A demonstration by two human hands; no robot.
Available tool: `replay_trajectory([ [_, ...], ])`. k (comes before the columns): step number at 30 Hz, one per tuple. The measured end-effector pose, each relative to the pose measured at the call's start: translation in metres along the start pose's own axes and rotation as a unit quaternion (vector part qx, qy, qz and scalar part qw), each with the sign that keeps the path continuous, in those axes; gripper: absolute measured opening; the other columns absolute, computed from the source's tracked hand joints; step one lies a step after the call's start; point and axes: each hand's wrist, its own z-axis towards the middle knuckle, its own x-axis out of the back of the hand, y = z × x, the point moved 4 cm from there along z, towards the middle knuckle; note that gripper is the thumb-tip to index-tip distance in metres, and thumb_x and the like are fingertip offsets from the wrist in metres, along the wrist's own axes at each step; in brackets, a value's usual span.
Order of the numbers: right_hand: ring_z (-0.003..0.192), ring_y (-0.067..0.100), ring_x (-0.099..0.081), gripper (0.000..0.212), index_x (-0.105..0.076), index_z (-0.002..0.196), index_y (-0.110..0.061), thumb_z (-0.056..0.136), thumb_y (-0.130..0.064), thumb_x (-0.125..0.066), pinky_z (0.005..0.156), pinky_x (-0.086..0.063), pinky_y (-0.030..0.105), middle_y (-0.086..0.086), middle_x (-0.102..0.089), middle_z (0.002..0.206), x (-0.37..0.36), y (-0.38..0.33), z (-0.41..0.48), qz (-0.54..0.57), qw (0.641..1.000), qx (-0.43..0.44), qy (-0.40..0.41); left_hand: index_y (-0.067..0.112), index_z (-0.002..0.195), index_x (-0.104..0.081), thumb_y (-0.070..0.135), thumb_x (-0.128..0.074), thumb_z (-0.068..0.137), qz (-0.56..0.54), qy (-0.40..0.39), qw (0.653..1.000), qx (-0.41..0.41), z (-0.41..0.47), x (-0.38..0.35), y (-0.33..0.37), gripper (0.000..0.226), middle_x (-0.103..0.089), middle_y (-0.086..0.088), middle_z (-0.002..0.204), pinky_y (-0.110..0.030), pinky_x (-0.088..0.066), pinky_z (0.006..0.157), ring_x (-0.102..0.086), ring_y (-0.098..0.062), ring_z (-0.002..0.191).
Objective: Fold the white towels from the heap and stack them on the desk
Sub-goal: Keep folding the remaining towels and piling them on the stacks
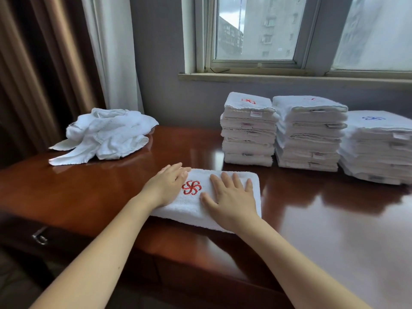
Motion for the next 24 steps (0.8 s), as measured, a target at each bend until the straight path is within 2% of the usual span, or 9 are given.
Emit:
replay_trajectory([
  [4, 0.150, 0.029, -0.004, 0.066, -0.023, 0.152, -0.029, 0.095, -0.062, -0.026, 0.117, 0.005, 0.055, 0.002, -0.019, 0.161, -0.0006, -0.0002, -0.0007, -0.001, 1.000, 0.004, 0.012, 0.042, 0.145, -0.042, 0.047, -0.020, 0.104, -0.012, 0.011, 1.000, 0.001, 0.0004, 0.0004, -0.0009, 0.047, -0.024, 0.015, 0.160, -0.036, -0.021, 0.116, -0.024, -0.012, 0.147],
  [8, 0.149, 0.030, -0.006, 0.066, -0.024, 0.151, -0.028, 0.094, -0.062, -0.025, 0.117, 0.002, 0.056, 0.003, -0.021, 0.160, -0.0007, -0.0008, -0.0010, -0.012, 1.000, 0.006, 0.018, 0.041, 0.145, -0.042, 0.047, -0.020, 0.104, -0.013, 0.014, 1.000, 0.003, -0.0002, -0.0003, -0.0018, 0.047, -0.024, 0.016, 0.160, -0.036, -0.024, 0.114, -0.028, -0.012, 0.145],
  [14, 0.150, 0.030, -0.005, 0.068, -0.022, 0.153, -0.028, 0.094, -0.063, -0.024, 0.117, 0.004, 0.055, 0.003, -0.018, 0.161, -0.0037, 0.0016, 0.0009, -0.008, 1.000, 0.007, 0.007, 0.042, 0.150, -0.033, 0.047, -0.019, 0.105, 0.016, -0.012, 1.000, 0.019, 0.0034, -0.0015, -0.0023, 0.048, -0.020, 0.015, 0.161, -0.036, -0.020, 0.116, -0.024, -0.015, 0.147],
  [19, 0.150, 0.027, -0.004, 0.069, -0.021, 0.154, -0.029, 0.094, -0.063, -0.024, 0.119, 0.004, 0.052, 0.002, -0.017, 0.162, -0.0027, 0.0045, 0.0014, 0.006, 1.000, 0.017, 0.001, 0.033, 0.155, -0.023, 0.040, -0.018, 0.106, 0.047, -0.048, 0.998, 0.021, 0.0064, -0.0027, 0.0034, 0.050, -0.016, 0.009, 0.164, -0.036, -0.008, 0.120, -0.006, -0.017, 0.152],
  [24, 0.151, 0.020, -0.003, 0.069, -0.018, 0.155, -0.030, 0.095, -0.064, -0.027, 0.121, 0.003, 0.048, -0.001, -0.012, 0.164, 0.0011, 0.0029, -0.0065, 0.017, 0.996, 0.080, 0.023, 0.035, 0.153, -0.031, 0.039, -0.023, 0.105, 0.029, -0.005, 0.999, 0.023, 0.0016, -0.0024, 0.0020, 0.048, -0.021, 0.010, 0.162, -0.035, -0.019, 0.117, -0.021, -0.016, 0.148],
])
